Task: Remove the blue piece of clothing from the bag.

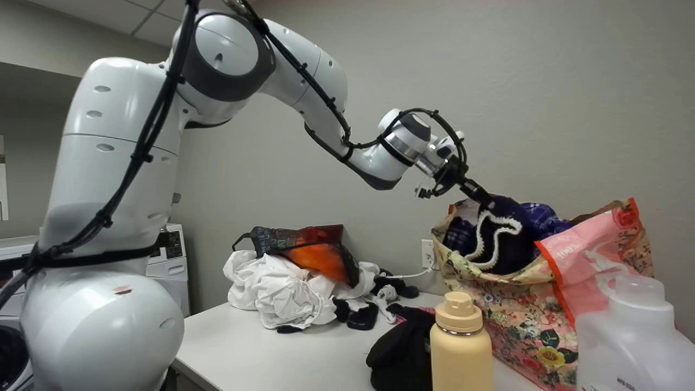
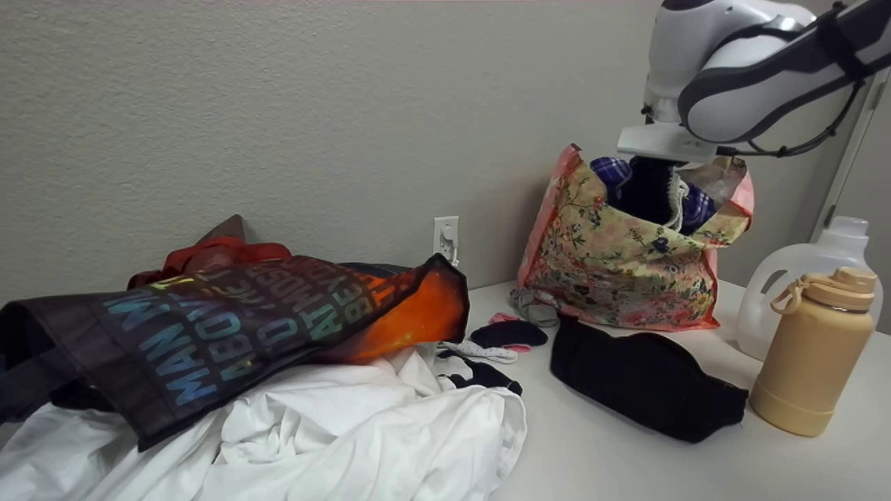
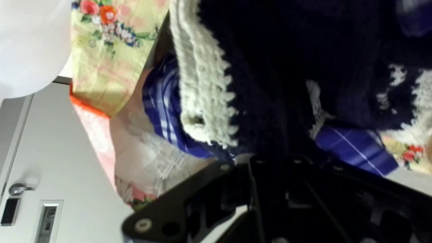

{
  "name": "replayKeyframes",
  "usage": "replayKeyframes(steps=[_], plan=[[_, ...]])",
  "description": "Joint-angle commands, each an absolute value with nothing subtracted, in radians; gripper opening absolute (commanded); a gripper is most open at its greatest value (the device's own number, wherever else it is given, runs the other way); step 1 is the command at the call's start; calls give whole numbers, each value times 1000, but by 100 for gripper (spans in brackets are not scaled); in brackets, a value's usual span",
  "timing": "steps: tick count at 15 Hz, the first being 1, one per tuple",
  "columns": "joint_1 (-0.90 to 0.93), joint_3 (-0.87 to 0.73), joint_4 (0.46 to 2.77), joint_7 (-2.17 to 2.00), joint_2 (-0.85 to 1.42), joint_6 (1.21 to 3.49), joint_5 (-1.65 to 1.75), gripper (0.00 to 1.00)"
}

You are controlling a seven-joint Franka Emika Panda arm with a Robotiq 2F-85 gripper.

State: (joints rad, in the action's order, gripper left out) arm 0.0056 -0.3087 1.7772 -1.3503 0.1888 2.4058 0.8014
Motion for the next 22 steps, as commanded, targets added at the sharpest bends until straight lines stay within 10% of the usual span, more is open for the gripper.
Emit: replayKeyframes(steps=[1, 22], plan=[[-6, -249, 1770, -1392, 80, 2279, 828, 7], [-127, -124, 1407, -1331, -148, 2244, 610, 6]])
